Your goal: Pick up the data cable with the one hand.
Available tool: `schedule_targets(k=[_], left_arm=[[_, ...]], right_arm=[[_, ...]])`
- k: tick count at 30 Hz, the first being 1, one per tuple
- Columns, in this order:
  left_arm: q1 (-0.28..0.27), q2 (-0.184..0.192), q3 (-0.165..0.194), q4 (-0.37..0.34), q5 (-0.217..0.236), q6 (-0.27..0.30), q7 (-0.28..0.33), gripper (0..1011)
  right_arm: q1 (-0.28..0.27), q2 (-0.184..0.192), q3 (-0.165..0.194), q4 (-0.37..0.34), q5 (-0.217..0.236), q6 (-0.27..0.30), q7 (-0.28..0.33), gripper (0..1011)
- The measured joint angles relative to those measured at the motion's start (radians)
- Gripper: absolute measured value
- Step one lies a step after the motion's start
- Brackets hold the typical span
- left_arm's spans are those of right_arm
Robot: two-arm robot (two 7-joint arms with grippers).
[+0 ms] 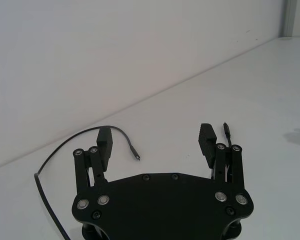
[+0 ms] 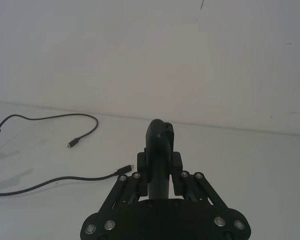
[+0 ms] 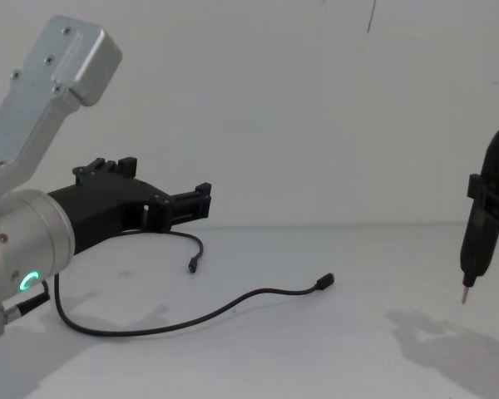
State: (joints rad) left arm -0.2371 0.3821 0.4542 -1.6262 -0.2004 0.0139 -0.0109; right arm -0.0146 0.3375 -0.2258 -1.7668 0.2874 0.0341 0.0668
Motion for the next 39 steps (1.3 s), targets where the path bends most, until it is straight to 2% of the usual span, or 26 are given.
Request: schedule_targets(k=[39], left_arm=[[0.0, 0.0, 0.0, 0.0, 0.0, 0.0, 0.0, 1001]], right_arm=[[0.0, 0.0, 0.0, 0.0, 0.0, 0.0, 0.0, 263]])
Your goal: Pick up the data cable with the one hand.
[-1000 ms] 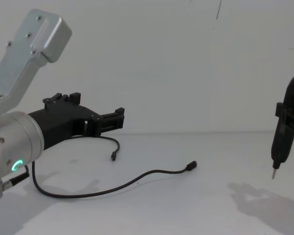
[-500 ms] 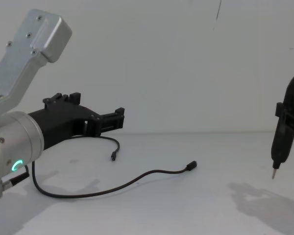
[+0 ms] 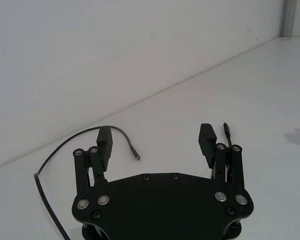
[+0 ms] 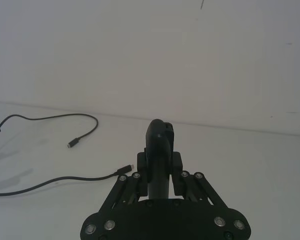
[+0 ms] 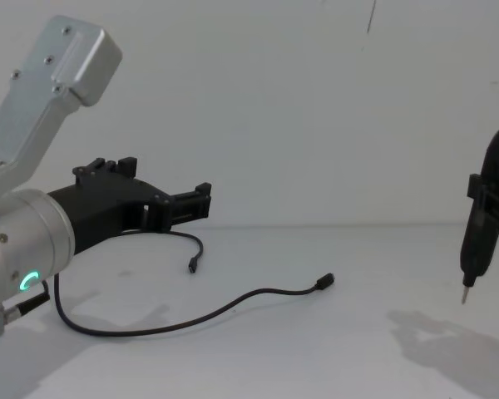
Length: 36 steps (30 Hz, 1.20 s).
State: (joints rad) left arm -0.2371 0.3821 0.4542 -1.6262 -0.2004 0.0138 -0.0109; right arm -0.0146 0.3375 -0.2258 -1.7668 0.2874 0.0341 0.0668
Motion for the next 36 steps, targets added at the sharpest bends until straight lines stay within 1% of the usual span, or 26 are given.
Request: schedule_targets(k=[9, 15, 17, 19, 20, 22, 25, 27, 28, 31, 36], left_arm=[[-0.001, 0.0, 0.0, 0.0, 0.0, 0.001, -0.003, 1001], [-0.016, 0.007, 0.011, 0.007, -0.001, 0.025, -0.039, 1001], [-0.031, 0.013, 0.02, 0.013, -0.006, 0.046, -0.07, 1001], [-0.034, 0.015, 0.022, 0.016, -0.007, 0.051, -0.078, 1001], [-0.049, 0.019, 0.029, 0.023, -0.012, 0.069, -0.109, 1001], [-0.054, 0.021, 0.032, 0.026, -0.014, 0.075, -0.119, 1001], [-0.083, 0.029, 0.045, 0.044, -0.026, 0.11, -0.177, 1001], [-0.099, 0.033, 0.051, 0.054, -0.03, 0.123, -0.199, 1001], [-0.112, 0.034, 0.055, 0.063, -0.035, 0.138, -0.221, 1001], [-0.139, 0.037, 0.061, 0.084, -0.046, 0.167, -0.264, 1001], [-0.172, 0.035, 0.063, 0.112, -0.066, 0.203, -0.316, 1001]], right_arm=[[0.0, 0.0, 0.0, 0.0, 0.0, 0.0, 0.0, 263], [0.0, 0.0, 0.0, 0.0, 0.0, 0.0, 0.0, 263], [0.0, 0.0, 0.0, 0.0, 0.0, 0.0, 0.0, 263], [0.0, 0.0, 0.0, 0.0, 0.0, 0.0, 0.0, 263], [0.0, 0.0, 0.0, 0.0, 0.0, 0.0, 0.0, 263], [0.0, 0.0, 0.0, 0.0, 0.0, 0.0, 0.0, 263], [0.0, 0.0, 0.0, 0.0, 0.0, 0.0, 0.0, 263], [0.0, 0.0, 0.0, 0.0, 0.0, 0.0, 0.0, 263], [0.0, 0.0, 0.0, 0.0, 0.0, 0.0, 0.0, 263], [0.0, 0.0, 0.0, 0.0, 0.0, 0.0, 0.0, 263], [0.0, 0.0, 0.0, 0.0, 0.0, 0.0, 0.0, 263]])
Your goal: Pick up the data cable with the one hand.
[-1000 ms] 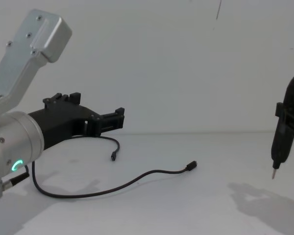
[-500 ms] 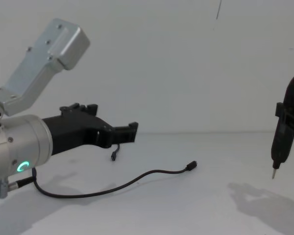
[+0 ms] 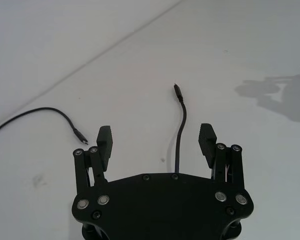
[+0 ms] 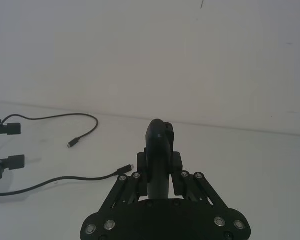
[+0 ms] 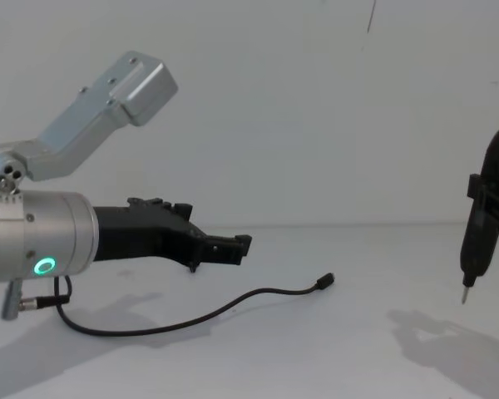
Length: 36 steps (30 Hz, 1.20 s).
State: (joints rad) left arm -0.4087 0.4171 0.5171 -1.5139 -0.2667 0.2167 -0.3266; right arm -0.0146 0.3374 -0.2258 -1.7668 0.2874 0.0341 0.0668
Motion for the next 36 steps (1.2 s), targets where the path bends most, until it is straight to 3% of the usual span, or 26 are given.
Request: schedule_targets(k=[19, 36], left_arm=[[-0.118, -0.025, -0.014, 0.121, -0.077, 0.105, -0.125, 1001], [-0.23, -0.027, 0.063, 0.217, -0.057, 0.174, -0.213, 1001]], right_arm=[[0.0, 0.0, 0.0, 0.0, 0.0, 0.0, 0.0, 263], [0.0, 0.0, 0.0, 0.0, 0.0, 0.0, 0.0, 263]])
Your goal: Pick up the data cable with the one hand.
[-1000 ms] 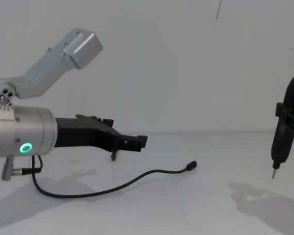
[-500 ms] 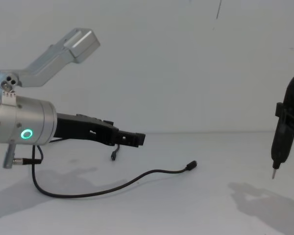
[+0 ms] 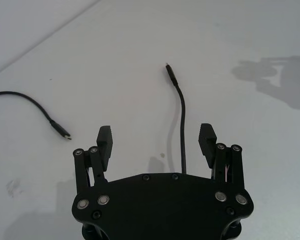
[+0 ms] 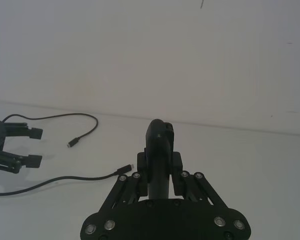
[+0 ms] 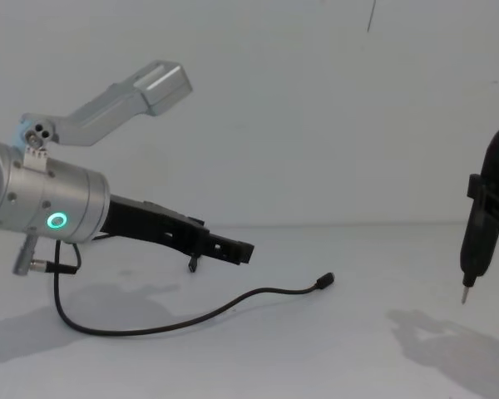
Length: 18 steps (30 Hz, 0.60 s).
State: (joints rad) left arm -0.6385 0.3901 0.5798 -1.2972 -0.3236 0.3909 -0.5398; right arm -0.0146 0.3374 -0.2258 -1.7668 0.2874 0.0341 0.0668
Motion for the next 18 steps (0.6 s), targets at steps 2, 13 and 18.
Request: schedule_targets(k=[2, 13, 18], left_arm=[[-0.013, 0.0, 0.011, 0.007, 0.004, 0.005, -0.013, 1001], [-0.07, -0.004, 0.059, 0.041, 0.017, 0.032, -0.069, 1001], [-0.09, -0.01, 0.077, 0.063, 0.021, 0.04, -0.085, 1001]], right_arm=[[0.0, 0.0, 0.0, 0.0, 0.0, 0.0, 0.0, 263], [0.0, 0.0, 0.0, 0.0, 0.0, 0.0, 0.0, 263], [0.0, 0.0, 0.0, 0.0, 0.0, 0.0, 0.0, 263]])
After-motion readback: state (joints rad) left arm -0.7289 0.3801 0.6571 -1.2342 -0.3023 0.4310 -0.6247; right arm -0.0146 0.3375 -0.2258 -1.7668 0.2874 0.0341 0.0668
